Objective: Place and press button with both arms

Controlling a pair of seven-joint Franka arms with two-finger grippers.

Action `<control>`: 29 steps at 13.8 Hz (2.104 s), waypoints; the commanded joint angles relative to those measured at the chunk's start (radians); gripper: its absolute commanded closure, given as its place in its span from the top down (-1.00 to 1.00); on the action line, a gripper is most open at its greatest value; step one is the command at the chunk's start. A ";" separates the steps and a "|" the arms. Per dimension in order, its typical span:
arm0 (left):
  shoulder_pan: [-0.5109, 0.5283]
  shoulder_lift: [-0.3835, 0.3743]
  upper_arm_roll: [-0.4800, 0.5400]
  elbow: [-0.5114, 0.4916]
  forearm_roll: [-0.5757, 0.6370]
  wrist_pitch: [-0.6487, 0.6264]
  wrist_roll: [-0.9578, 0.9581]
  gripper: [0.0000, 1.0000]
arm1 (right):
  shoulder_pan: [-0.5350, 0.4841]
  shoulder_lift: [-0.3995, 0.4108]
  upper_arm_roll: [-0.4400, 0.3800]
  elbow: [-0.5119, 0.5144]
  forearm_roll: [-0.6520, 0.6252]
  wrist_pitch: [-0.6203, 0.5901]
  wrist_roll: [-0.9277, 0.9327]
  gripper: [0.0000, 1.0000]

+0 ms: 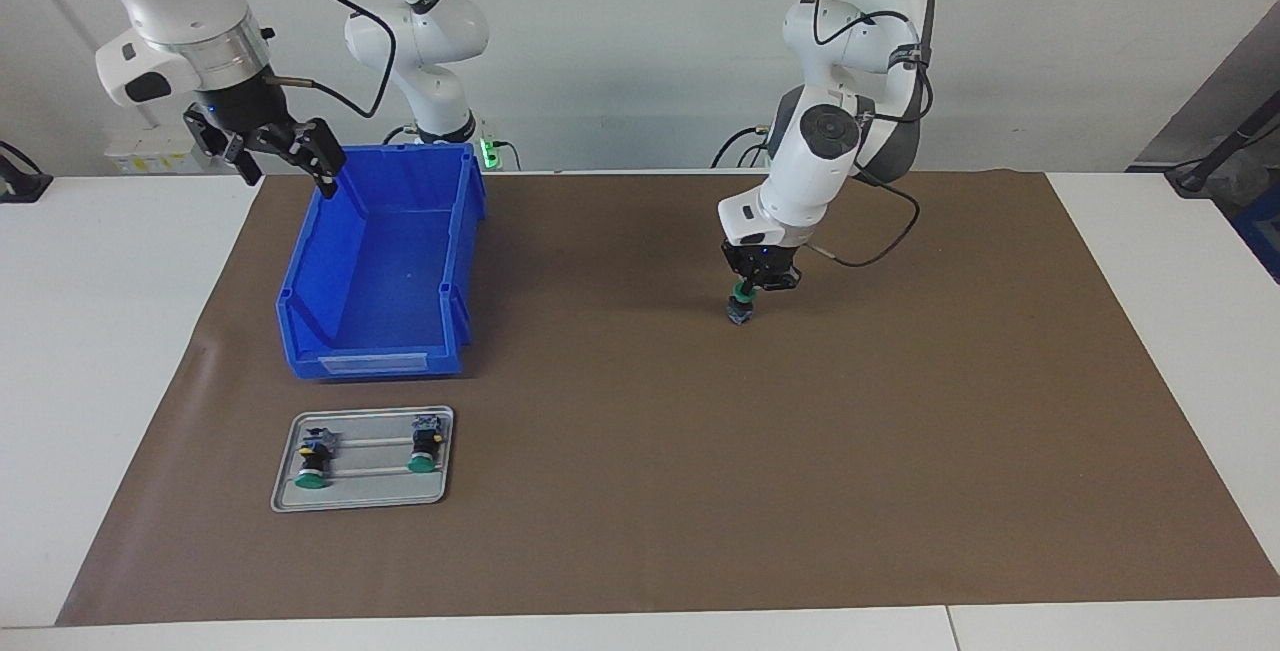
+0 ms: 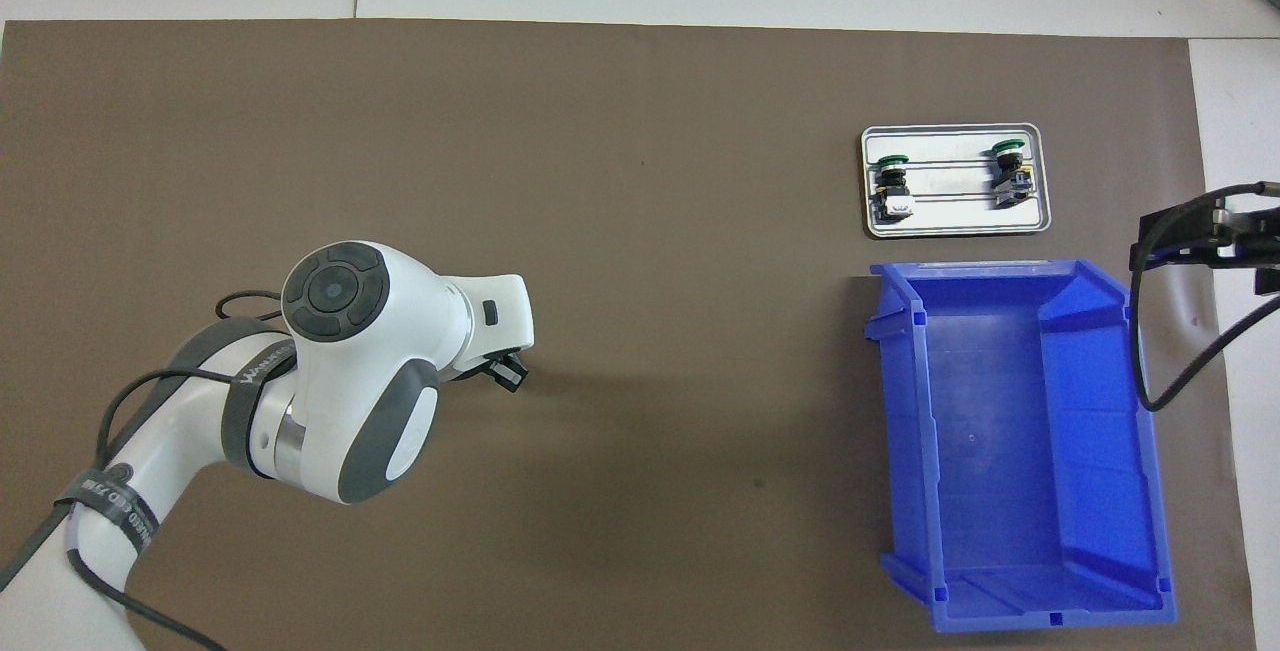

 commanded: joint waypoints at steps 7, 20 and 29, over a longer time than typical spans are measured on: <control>0.002 -0.009 0.026 0.034 0.025 -0.051 -0.041 -1.00 | -0.004 -0.026 0.006 -0.030 0.002 0.017 -0.022 1.00; 0.385 -0.125 0.027 0.347 0.073 -0.407 -0.058 1.00 | -0.004 -0.026 0.006 -0.030 0.002 0.016 -0.022 1.00; 0.437 -0.062 0.030 0.662 0.121 -0.646 -0.128 1.00 | -0.004 -0.026 0.006 -0.030 0.002 0.016 -0.022 1.00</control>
